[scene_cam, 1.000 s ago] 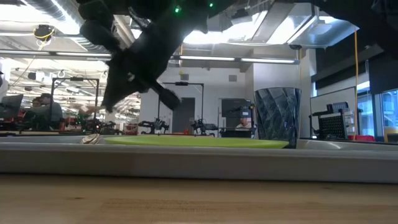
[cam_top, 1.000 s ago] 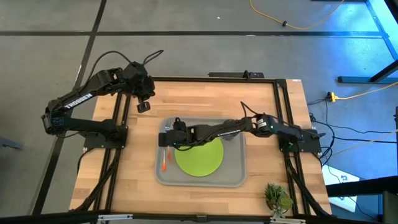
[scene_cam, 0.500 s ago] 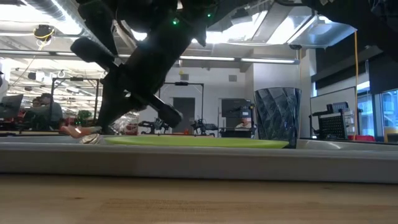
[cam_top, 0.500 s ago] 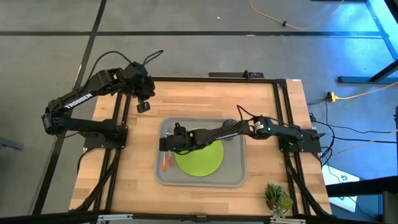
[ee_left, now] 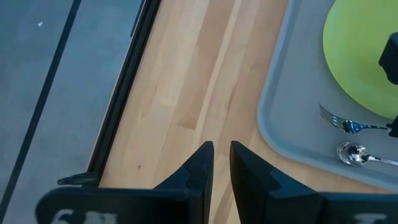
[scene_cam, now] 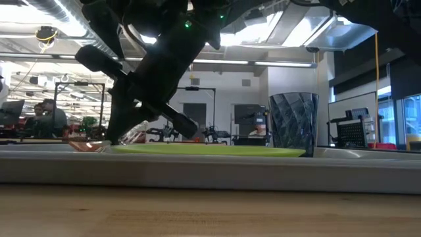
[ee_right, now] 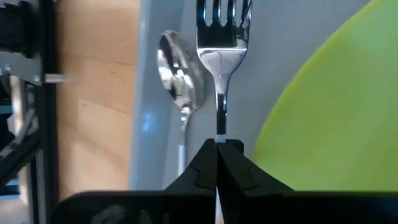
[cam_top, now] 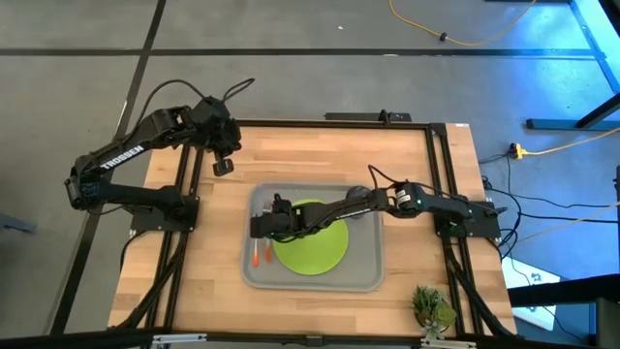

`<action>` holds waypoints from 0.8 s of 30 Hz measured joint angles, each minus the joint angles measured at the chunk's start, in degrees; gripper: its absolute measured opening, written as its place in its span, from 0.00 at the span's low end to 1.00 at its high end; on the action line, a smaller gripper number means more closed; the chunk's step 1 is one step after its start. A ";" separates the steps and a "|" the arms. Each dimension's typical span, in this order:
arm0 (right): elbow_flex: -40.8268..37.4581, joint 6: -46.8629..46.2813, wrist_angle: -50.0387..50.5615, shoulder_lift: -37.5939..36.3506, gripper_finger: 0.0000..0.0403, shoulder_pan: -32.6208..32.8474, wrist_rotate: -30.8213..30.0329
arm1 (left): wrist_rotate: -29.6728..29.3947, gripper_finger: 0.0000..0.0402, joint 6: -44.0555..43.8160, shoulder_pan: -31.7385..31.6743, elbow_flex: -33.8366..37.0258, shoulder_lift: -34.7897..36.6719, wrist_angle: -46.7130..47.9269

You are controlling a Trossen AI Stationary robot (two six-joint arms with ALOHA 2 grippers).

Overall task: Pick and place plate/cup/fork/spoon on tray
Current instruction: Put the fork on the gray tray between the green plate and orange spoon

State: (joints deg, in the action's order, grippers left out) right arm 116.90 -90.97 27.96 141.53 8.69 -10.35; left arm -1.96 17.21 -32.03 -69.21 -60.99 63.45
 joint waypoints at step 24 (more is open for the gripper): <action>-0.04 0.10 1.02 0.00 0.04 0.00 1.62 | -0.01 0.11 -0.01 0.00 0.00 0.00 -0.01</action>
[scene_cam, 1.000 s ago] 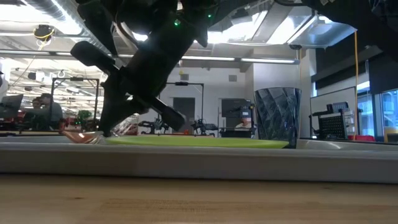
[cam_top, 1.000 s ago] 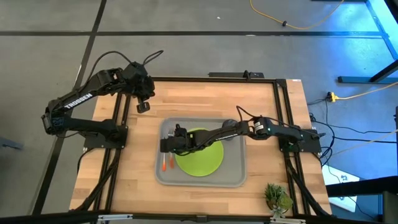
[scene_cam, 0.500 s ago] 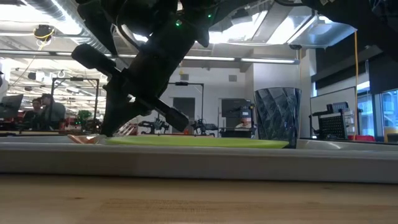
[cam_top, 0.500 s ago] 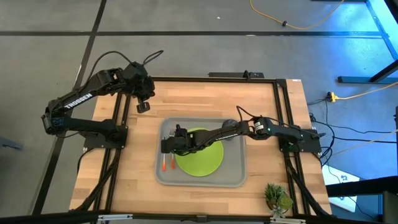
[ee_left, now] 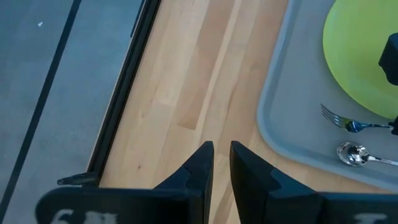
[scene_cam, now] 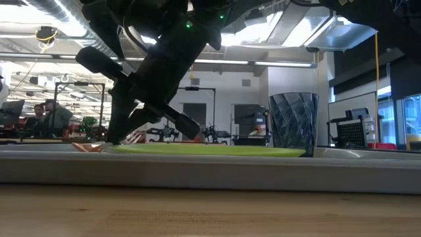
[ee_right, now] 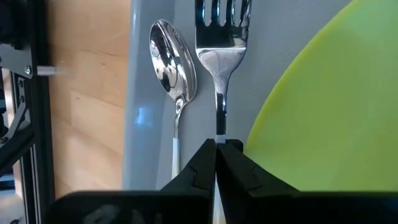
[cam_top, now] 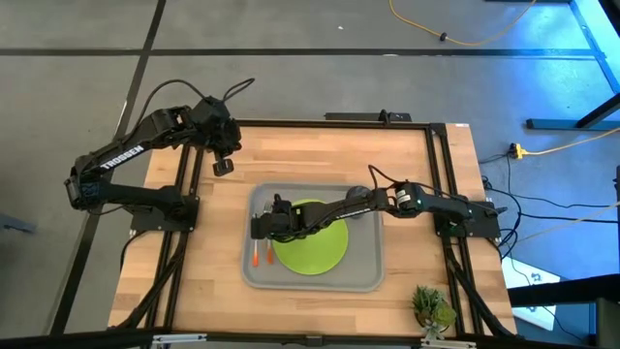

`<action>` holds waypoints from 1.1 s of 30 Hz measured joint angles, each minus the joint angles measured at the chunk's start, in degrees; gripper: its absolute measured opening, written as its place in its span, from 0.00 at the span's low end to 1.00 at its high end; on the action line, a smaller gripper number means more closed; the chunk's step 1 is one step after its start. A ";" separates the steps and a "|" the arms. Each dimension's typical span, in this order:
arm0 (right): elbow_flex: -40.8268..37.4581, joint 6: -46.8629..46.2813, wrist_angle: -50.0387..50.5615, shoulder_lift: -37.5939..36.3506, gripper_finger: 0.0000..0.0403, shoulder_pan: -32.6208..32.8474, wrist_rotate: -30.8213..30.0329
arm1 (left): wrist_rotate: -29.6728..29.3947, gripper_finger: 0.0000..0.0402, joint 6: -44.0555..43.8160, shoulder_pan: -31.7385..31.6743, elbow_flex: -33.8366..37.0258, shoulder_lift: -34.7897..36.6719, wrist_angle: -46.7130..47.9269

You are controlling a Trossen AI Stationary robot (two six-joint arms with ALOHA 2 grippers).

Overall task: Pick and place plate/cup/fork/spoon on tray
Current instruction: Put the fork on the gray tray between the green plate and orange spoon

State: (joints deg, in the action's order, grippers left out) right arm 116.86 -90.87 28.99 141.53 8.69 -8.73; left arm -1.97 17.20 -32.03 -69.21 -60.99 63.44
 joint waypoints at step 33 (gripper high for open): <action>0.00 0.97 -0.30 0.27 0.06 0.02 3.05 | -0.01 0.11 -0.01 0.01 0.00 0.00 0.02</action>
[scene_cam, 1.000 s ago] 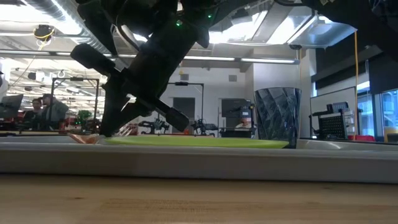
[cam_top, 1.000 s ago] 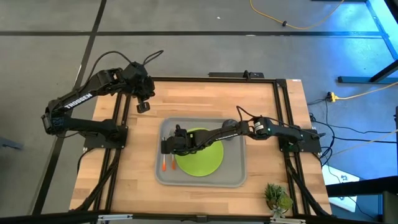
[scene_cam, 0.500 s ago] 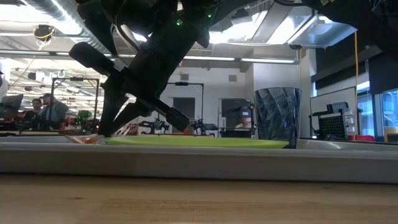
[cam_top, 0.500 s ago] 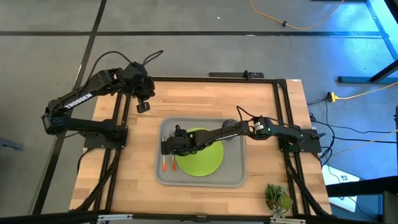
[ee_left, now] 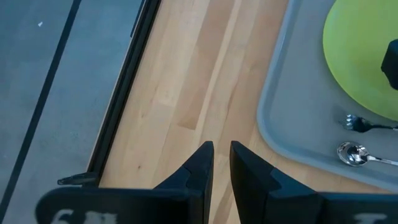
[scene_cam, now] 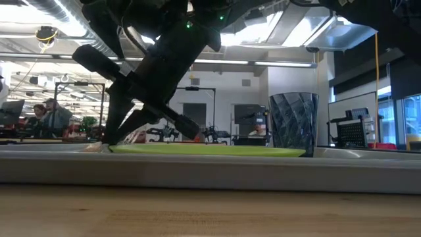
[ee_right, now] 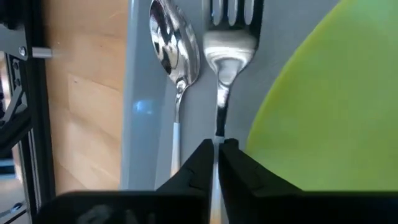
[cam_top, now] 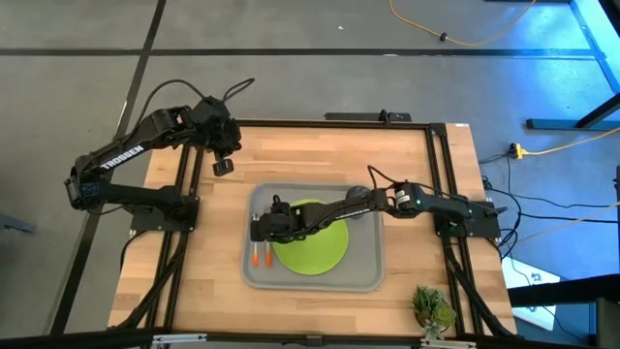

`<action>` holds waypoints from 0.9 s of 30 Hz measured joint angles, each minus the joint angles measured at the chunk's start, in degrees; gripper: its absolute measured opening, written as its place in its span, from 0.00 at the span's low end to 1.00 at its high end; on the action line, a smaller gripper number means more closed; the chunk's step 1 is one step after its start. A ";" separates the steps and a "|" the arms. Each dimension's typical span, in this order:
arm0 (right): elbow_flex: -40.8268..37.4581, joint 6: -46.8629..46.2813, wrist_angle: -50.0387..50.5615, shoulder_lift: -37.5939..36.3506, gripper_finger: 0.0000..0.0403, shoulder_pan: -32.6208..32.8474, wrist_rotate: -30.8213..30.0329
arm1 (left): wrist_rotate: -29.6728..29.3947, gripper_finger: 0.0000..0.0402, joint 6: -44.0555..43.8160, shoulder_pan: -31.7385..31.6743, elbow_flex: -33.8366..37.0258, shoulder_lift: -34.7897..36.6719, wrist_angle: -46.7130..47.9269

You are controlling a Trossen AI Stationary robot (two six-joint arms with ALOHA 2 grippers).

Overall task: Pick and place plate/cup/fork/spoon on tray
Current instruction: Put the fork on the gray tray between the green plate and orange spoon

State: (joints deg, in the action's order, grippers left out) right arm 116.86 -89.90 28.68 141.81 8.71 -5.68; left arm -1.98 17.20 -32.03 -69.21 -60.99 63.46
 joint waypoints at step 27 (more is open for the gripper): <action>-0.02 3.68 -0.52 0.02 0.08 0.00 0.74 | 0.00 0.11 -0.03 0.02 0.02 0.02 0.38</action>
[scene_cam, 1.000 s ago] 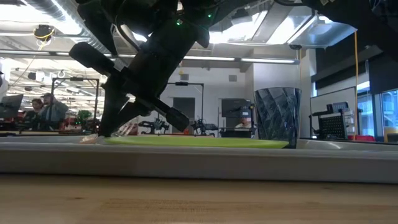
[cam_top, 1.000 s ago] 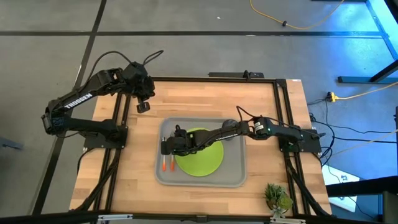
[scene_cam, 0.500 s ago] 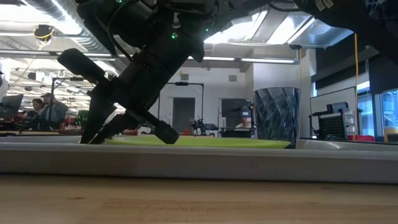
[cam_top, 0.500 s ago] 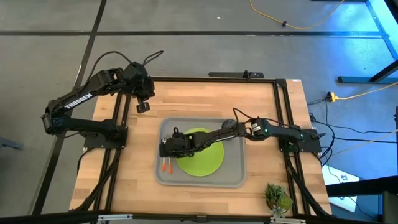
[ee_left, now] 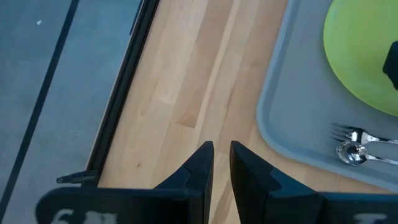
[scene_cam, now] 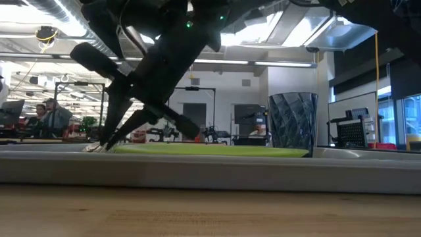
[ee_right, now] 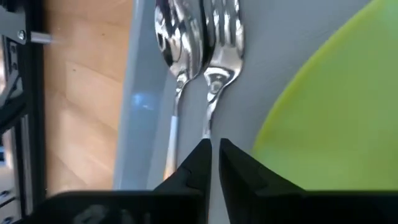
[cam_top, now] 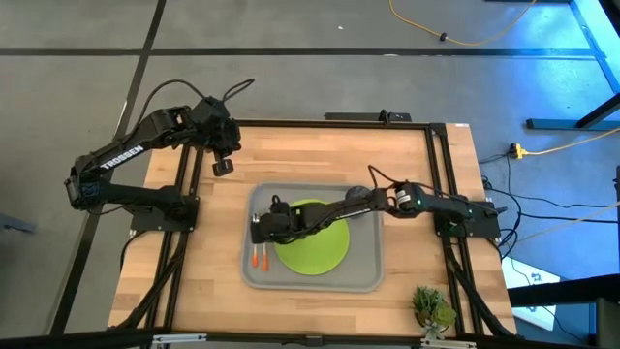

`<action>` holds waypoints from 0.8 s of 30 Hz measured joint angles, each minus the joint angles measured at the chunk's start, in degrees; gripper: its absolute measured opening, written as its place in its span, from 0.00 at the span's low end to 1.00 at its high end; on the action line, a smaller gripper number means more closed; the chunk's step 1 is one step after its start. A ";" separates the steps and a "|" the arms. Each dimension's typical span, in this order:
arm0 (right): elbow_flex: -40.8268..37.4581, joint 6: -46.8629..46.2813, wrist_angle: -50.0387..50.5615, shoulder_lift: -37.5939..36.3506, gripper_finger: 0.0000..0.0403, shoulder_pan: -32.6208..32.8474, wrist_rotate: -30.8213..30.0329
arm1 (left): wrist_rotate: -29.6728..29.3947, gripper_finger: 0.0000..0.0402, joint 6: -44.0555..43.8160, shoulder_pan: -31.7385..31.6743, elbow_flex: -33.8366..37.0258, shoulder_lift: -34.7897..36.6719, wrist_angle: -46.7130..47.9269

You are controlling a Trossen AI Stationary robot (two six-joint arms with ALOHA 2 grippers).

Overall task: Pick and place plate/cup/fork/spoon on tray
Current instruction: Put the fork on the gray tray between the green plate and orange spoon, then return to Home Position

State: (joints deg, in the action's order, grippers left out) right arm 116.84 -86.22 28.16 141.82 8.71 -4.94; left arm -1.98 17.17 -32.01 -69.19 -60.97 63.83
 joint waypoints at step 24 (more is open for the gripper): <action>14.41 25.82 37.90 -11.88 0.01 -1.66 -21.46 | 0.00 0.11 -0.11 0.04 0.00 -0.02 0.16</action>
State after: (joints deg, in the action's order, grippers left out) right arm 131.24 -60.40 66.06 129.94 7.05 -26.40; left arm -1.98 17.06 -31.97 -69.19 -60.99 63.99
